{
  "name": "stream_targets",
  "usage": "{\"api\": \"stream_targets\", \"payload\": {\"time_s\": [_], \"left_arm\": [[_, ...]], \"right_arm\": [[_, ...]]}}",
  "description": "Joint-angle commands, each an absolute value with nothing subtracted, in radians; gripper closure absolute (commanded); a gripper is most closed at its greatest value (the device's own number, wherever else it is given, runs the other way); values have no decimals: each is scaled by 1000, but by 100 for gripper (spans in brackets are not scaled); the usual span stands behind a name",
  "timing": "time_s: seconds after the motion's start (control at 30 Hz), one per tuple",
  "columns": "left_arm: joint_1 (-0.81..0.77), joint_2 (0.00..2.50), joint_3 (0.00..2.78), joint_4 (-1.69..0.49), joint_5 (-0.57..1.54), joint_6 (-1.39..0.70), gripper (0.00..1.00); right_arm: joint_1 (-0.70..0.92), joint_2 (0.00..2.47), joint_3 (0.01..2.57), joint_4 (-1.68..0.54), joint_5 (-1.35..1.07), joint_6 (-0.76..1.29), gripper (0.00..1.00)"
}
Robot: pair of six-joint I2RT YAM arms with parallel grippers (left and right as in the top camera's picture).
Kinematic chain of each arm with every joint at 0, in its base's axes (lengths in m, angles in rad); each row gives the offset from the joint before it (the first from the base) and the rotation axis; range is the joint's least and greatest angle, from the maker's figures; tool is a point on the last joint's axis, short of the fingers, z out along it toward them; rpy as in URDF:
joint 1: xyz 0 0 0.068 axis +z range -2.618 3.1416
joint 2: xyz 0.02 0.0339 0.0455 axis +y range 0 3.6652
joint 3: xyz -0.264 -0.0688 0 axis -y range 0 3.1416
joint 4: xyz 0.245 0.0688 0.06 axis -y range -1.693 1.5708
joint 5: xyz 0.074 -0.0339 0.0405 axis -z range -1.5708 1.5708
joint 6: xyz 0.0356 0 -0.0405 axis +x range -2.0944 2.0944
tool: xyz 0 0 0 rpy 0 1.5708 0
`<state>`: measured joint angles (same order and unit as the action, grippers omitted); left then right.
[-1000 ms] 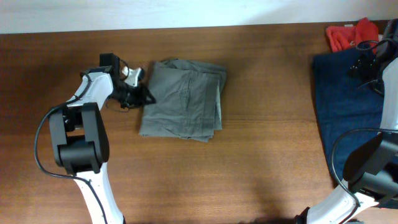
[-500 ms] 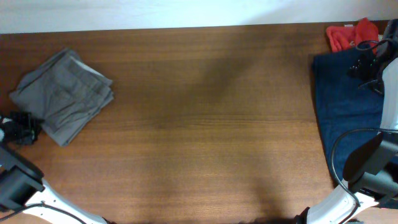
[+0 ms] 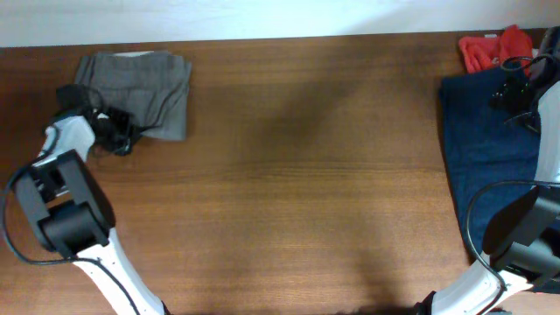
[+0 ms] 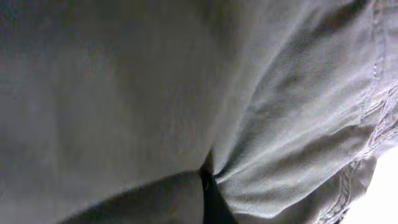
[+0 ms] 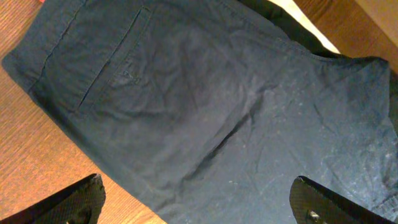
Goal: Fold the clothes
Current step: 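Drag the folded grey shorts to the far left corner with the left gripper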
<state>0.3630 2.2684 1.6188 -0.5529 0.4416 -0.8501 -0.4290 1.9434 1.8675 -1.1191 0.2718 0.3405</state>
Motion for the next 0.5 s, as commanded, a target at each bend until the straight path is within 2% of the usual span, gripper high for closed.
{"api": "stream_targets", "payload": {"time_s": [0.0,0.07,0.3,0.47], "left_arm": [[346,2285,1607,-531,271,-897,99],[393,2285,1607,-535,266,-897,99],[717,2284,1607,-668,313,-873,99],[818,2284,1606,-710,376,-874,99]], "right_arm": [[-432,1937,1881,-1119,281,348,2],[-432,1937,1881,-1119,281,349,2],[-432,1937,1881,-1119,281,348,2],[-432,1937,1881,-1119,281,348,2]]}}
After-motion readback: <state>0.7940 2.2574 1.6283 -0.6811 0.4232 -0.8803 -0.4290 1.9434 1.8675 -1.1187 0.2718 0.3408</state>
